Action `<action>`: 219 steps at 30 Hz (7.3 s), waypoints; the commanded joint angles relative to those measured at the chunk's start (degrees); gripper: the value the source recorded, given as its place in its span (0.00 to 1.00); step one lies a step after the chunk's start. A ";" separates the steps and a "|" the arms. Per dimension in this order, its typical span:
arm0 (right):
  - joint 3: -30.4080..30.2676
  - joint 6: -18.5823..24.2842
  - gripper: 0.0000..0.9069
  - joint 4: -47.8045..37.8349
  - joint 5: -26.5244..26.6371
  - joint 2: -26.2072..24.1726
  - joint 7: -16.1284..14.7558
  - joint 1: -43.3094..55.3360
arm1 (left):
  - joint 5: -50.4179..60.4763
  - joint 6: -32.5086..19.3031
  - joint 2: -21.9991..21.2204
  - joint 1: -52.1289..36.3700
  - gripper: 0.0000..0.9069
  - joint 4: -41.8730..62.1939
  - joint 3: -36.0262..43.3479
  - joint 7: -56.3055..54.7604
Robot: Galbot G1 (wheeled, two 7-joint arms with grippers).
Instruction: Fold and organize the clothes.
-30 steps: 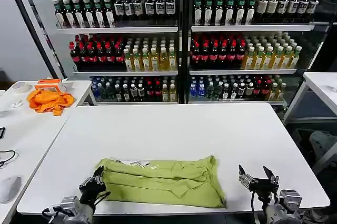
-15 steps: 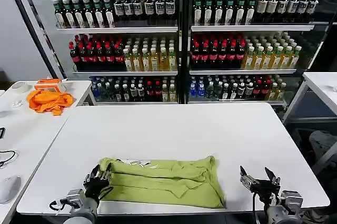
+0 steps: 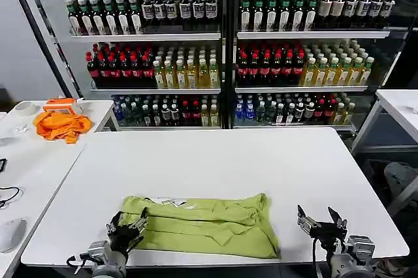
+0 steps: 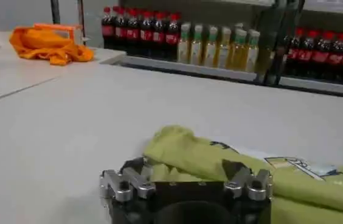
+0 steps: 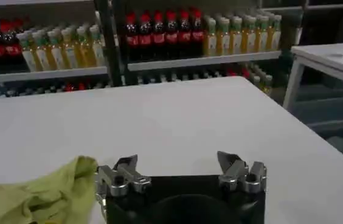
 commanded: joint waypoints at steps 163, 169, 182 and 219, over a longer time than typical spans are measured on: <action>1.13 0.24 1.00 1.16 0.06 0.50 -0.07 -0.75 | -44.42 1.82 2.67 0.21 0.02 -11.57 -17.84 8.15; 0.71 0.57 1.00 0.78 0.70 0.77 -0.32 0.55 | -45.17 6.29 19.87 3.36 0.02 -12.89 -36.35 8.91; -0.99 1.84 1.00 -1.07 0.55 1.41 -0.92 1.87 | 0.85 5.86 22.41 5.01 0.02 -11.50 -15.79 14.47; 1.12 1.81 1.00 0.86 -0.51 2.37 -0.81 -0.22 | -3.47 9.87 3.08 -19.92 0.02 -2.75 23.98 0.94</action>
